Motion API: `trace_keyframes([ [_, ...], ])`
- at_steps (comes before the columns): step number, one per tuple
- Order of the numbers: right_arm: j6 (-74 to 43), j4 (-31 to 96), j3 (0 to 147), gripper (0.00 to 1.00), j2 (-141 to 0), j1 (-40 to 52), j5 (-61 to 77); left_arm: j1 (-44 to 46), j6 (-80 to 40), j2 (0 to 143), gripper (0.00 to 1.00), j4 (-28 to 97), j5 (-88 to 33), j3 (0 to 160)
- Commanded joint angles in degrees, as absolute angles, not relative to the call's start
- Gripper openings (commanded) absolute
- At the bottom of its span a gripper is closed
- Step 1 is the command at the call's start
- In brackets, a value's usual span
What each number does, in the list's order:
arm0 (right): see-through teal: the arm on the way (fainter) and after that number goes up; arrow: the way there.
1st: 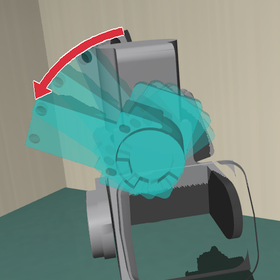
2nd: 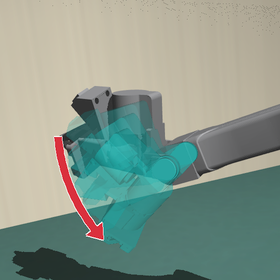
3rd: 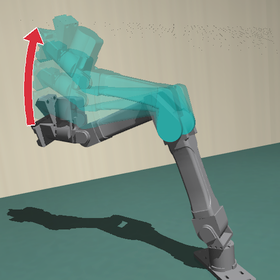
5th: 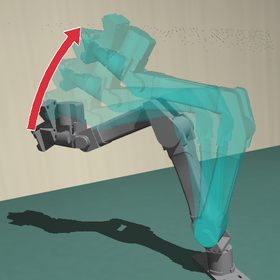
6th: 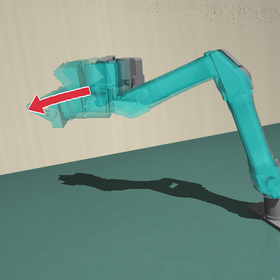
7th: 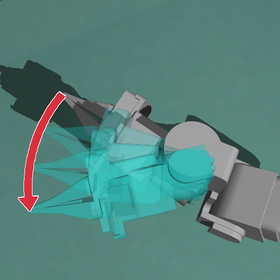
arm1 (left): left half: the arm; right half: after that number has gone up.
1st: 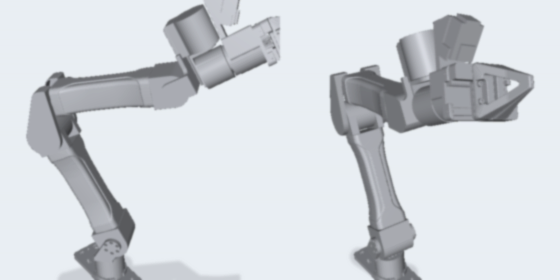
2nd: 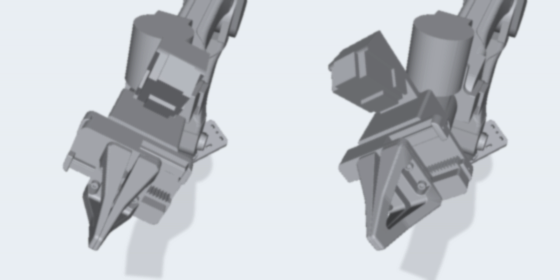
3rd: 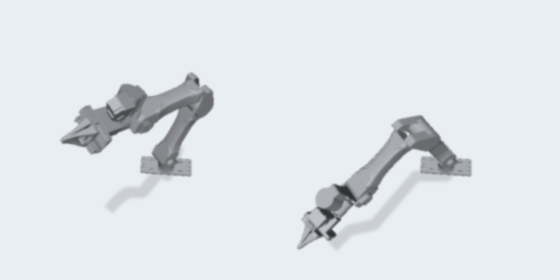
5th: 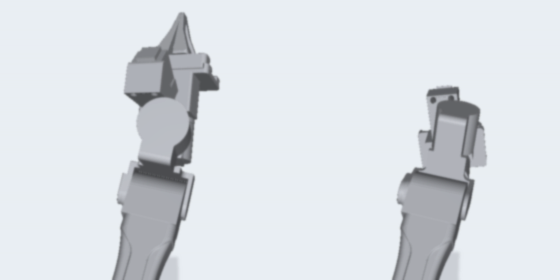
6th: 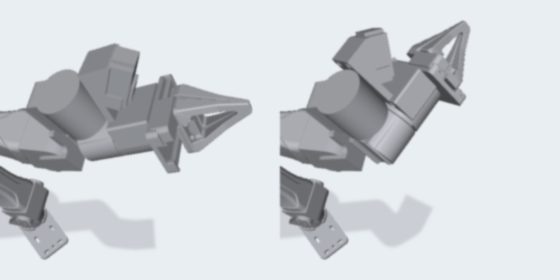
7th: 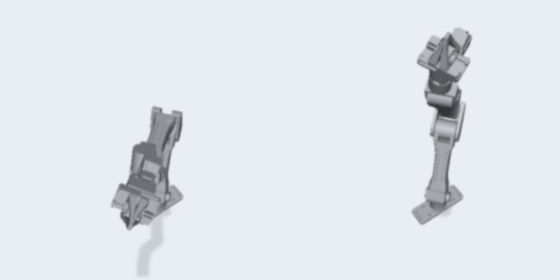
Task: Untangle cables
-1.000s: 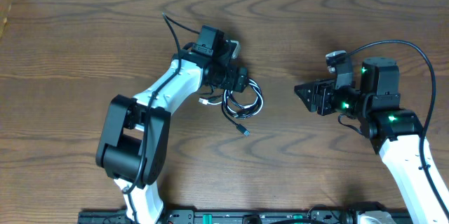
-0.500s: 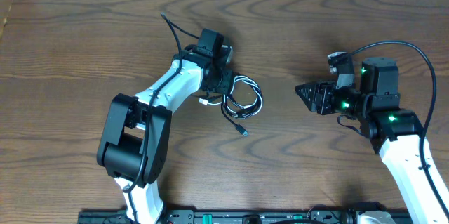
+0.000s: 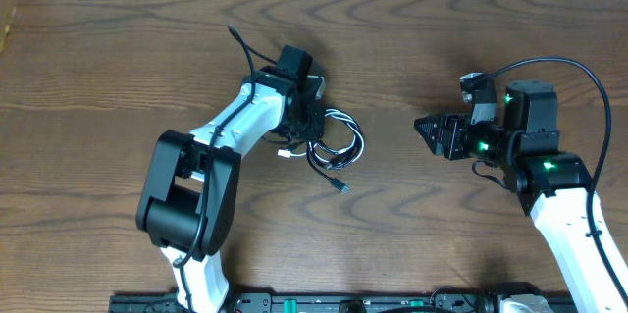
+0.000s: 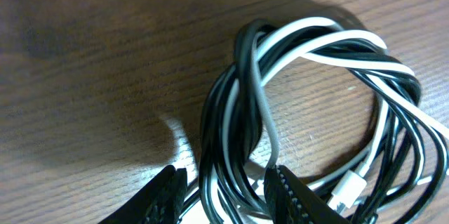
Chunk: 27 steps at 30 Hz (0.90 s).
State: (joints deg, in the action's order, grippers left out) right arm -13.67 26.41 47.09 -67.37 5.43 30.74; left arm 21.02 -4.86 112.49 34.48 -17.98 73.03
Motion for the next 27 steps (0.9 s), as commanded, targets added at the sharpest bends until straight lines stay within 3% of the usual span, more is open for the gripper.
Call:
trace_keyframes([
  [1,-15.0,26.6,48.2,0.59,-67.2,5.3,30.1,21.0,-9.6,115.8,0.41,35.0,-18.8,72.4],
  [9,-15.5,26.7,48.2,0.59,-67.2,5.3,30.1,22.0,-10.2,115.6,0.3,33.7,-18.8,72.4],
  [14,-17.4,26.6,48.2,0.57,-67.4,5.3,30.1,23.2,-8.3,115.3,0.08,32.9,-19.9,72.6],
  [22,-21.6,25.4,48.2,0.52,-67.5,5.4,30.6,22.4,-6.0,108.1,0.07,30.3,-34.8,73.8],
  [27,-24.8,22.3,48.2,0.47,-67.5,7.0,31.9,22.2,-10.5,102.0,0.07,30.0,-38.9,73.9],
])
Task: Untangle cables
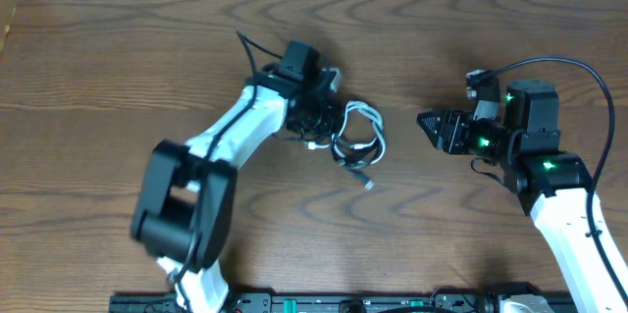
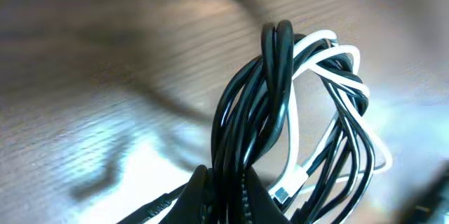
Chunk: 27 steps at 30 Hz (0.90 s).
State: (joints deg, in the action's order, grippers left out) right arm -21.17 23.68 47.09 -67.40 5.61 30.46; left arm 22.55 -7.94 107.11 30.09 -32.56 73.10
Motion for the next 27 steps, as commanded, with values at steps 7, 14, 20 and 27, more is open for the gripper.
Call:
trace_keyframes([
  [7,-35.0,14.0,48.2,0.37,-67.9,12.4,30.8,22.2,-11.5,100.0,0.07,30.7,-44.4,73.9],
  [14,-43.6,5.7,48.2,0.37,-73.0,17.9,30.0,22.2,-11.5,100.0,0.07,30.8,-44.4,73.9],
  [20,-49.4,-1.1,48.2,0.36,-80.9,21.1,29.8,22.2,-11.5,100.0,0.07,30.8,-44.4,73.9],
  [27,-51.4,-7.6,48.2,0.35,-87.8,21.5,30.2,22.2,-11.5,100.0,0.08,31.3,-44.6,73.9],
])
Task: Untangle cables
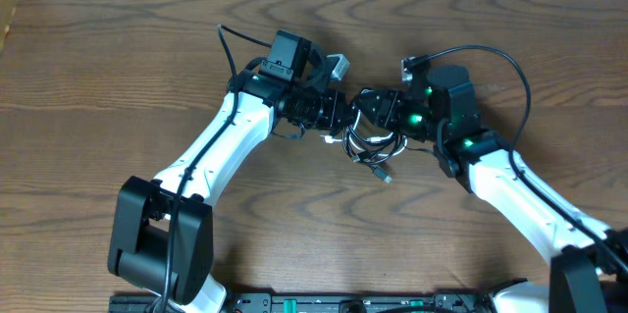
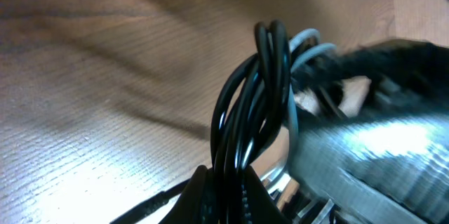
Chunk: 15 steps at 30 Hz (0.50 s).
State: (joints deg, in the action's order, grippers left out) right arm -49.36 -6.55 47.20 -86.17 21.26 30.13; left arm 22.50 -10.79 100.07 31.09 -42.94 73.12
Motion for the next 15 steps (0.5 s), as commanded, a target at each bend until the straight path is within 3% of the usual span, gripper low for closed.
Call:
trace_keyframes([
  [1,-51.4,-7.7,48.2,0.34,-88.2,21.5,30.1,22.2,-11.6,100.0,0.07,31.4,-44.6,73.9],
  [12,-49.0,-5.6,48.2,0.02,-89.2,22.0,25.1,22.2,-11.5,100.0,0.07,30.9,-53.1,73.9],
  [15,-49.0,-2.8,48.2,0.01,-89.2,22.1,22.8,22.2,-11.5,100.0,0.07,30.9,-56.2,73.9],
])
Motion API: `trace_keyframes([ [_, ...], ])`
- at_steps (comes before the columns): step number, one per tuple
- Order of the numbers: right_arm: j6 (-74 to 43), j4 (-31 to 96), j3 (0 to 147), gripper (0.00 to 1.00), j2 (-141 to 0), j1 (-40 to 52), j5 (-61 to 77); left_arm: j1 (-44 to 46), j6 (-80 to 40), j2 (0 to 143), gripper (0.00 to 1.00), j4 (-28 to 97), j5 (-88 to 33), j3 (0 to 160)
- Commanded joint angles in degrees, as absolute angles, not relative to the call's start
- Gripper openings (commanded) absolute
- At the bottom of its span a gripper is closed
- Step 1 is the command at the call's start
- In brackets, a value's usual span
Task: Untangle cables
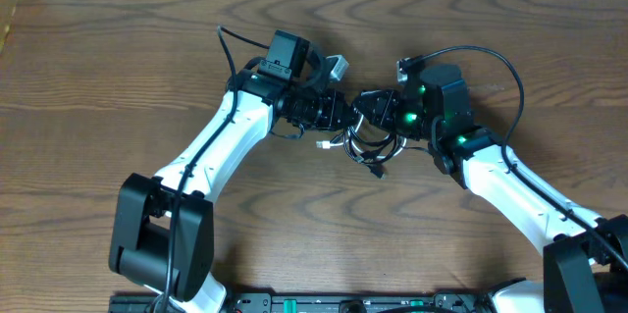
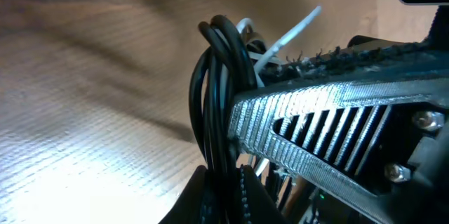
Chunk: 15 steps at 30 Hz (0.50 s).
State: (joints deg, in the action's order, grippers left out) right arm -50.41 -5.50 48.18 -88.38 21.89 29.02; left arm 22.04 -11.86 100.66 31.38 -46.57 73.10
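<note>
A tangle of black and white cables [image 1: 374, 146] hangs between the two grippers over the middle of the table. My left gripper [image 1: 340, 115] is shut on several black strands [image 2: 214, 97], which rise straight from between its fingers [image 2: 247, 194]. My right gripper [image 1: 366, 110] presses into the same bundle from the right. Its ribbed grey finger [image 2: 316, 119] lies against the black strands, and a white cable [image 2: 291, 33] sticks out above it. Whether its jaws have closed on a strand is hidden. A white plug end [image 1: 322, 143] pokes out at the left of the bundle.
The wooden table [image 1: 118, 48] spreads out on all sides. A black rail [image 1: 343, 303] runs along its front edge, and a box corner [image 1: 8, 9] stands at the far left. The right arm's own black lead [image 1: 505, 63] loops behind its wrist.
The right gripper has come closer into the bundle; its finger now fills the right of the left wrist view. The loops look pulled tighter, and a white plug end shows at the left.
The bundle lay on the table with my left gripper open around its black strands and the right arm far off. Then the left was shut on the strands and had the bundle raised further right. Then the right gripper was at the bundle, and is now pressed into it.
</note>
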Motion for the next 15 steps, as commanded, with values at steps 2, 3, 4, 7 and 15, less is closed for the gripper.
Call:
trace_keyframes([
  [2,-48.7,-1.4,48.2,0.01,-89.2,22.0,21.8,22.0,-11.5,100.0,0.08,30.9,-56.4,73.9],
  [3,-48.0,-1.1,48.2,0.01,-89.2,21.9,21.7,21.9,-11.5,100.0,0.07,31.0,-56.4,73.9],
  [4,-47.1,-0.7,48.2,0.01,-89.1,21.6,21.7,21.8,-11.5,100.0,0.07,31.0,-56.4,73.9],
  [7,-45.9,2.1,48.2,0.01,-89.1,20.1,21.3,21.0,-11.5,100.0,0.07,31.0,-56.4,73.9],
  [15,-38.6,8.0,48.3,0.01,-86.0,13.6,26.6,17.9,-10.7,100.0,0.07,31.0,-56.3,73.9],
])
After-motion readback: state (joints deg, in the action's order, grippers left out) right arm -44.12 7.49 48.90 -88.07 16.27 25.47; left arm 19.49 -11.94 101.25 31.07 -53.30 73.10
